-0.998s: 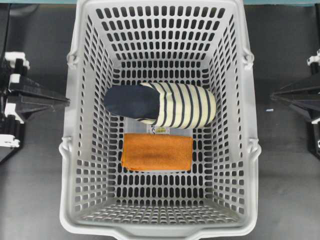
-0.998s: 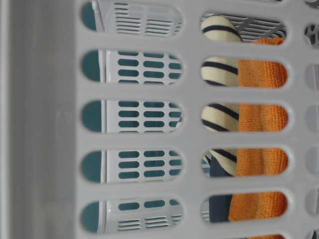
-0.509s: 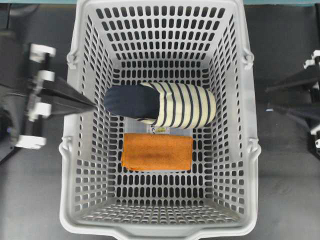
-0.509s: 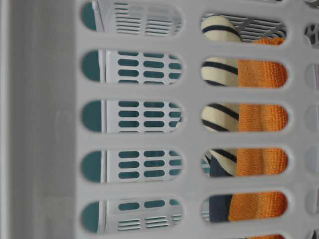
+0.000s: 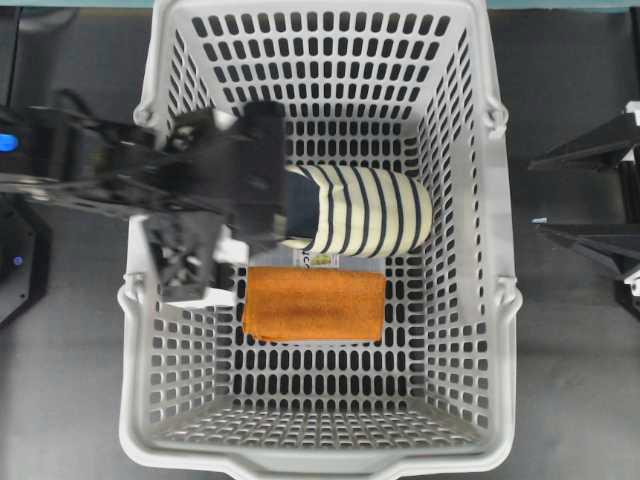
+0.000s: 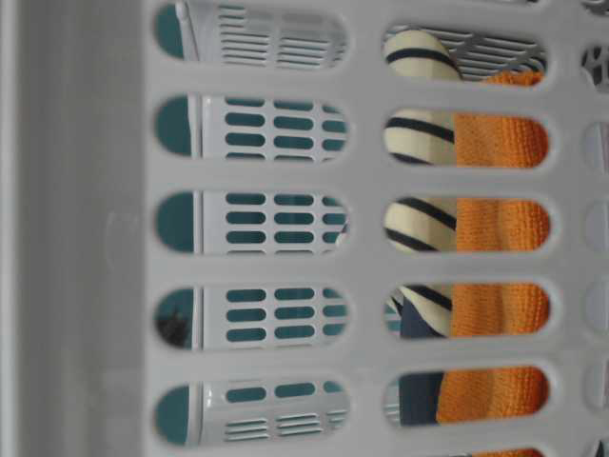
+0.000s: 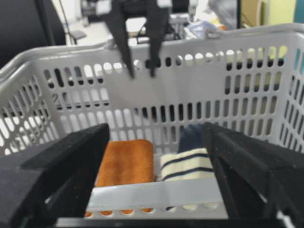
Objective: Pick up the orange cloth from the shopping basket with the left arm.
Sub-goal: 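Lower the left gripper onto the orange cloth and close on it, then lift the gripped orange cloth upward out of the basket with the left gripper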
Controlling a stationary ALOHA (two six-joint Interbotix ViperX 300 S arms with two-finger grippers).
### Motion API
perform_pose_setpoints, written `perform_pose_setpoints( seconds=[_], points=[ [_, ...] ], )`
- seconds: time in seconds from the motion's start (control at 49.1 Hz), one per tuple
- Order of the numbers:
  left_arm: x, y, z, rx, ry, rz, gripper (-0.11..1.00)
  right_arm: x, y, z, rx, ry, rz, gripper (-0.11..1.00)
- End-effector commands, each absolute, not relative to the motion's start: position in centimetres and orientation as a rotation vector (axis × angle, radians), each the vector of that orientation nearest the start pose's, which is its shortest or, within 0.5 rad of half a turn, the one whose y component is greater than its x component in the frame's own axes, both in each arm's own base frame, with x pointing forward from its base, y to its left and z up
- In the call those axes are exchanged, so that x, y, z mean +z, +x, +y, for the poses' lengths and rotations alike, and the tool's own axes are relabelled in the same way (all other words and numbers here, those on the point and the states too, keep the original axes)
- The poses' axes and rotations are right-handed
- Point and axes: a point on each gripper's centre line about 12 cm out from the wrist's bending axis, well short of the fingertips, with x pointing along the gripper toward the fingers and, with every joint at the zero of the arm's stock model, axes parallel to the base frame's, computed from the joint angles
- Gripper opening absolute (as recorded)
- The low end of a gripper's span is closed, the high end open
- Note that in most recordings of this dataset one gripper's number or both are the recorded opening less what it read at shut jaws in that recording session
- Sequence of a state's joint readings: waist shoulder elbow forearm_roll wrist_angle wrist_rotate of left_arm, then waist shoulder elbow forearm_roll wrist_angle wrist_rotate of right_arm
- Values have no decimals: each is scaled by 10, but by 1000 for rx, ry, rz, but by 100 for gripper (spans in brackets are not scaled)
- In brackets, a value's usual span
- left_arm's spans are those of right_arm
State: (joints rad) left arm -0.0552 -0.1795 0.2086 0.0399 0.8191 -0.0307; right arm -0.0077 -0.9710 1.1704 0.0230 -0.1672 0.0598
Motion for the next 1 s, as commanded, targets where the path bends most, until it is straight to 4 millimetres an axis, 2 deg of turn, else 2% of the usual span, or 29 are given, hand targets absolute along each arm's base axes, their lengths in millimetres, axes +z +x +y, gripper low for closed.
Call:
perform_pose_setpoints(
  seconds=[0.0,0.102,0.183,0.367,0.468,0.631,0.794,0.977],
  points=[
    [347,397,-25,-38,47,840,53,291,200,-3,-17,83,7,76],
    [336,412,-33,-49,50,885,81,292,199,-3,-18,79,5,76],
    [318,423,-41,-60,55,944,90,292,199,-4,-19,79,4,76],
    [279,436,-55,-80,70,1040,87,292,199,-4,-19,79,2,76],
    [261,439,-55,-78,73,1078,87,292,198,-4,-19,79,-1,76],
    [239,444,-48,-62,67,1118,88,291,198,-4,-19,79,1,76],
    [216,449,-50,-65,70,1146,88,290,198,-4,-24,79,5,76],
    [201,447,-52,-69,73,1166,88,289,198,-5,-29,80,7,76]
  ],
)
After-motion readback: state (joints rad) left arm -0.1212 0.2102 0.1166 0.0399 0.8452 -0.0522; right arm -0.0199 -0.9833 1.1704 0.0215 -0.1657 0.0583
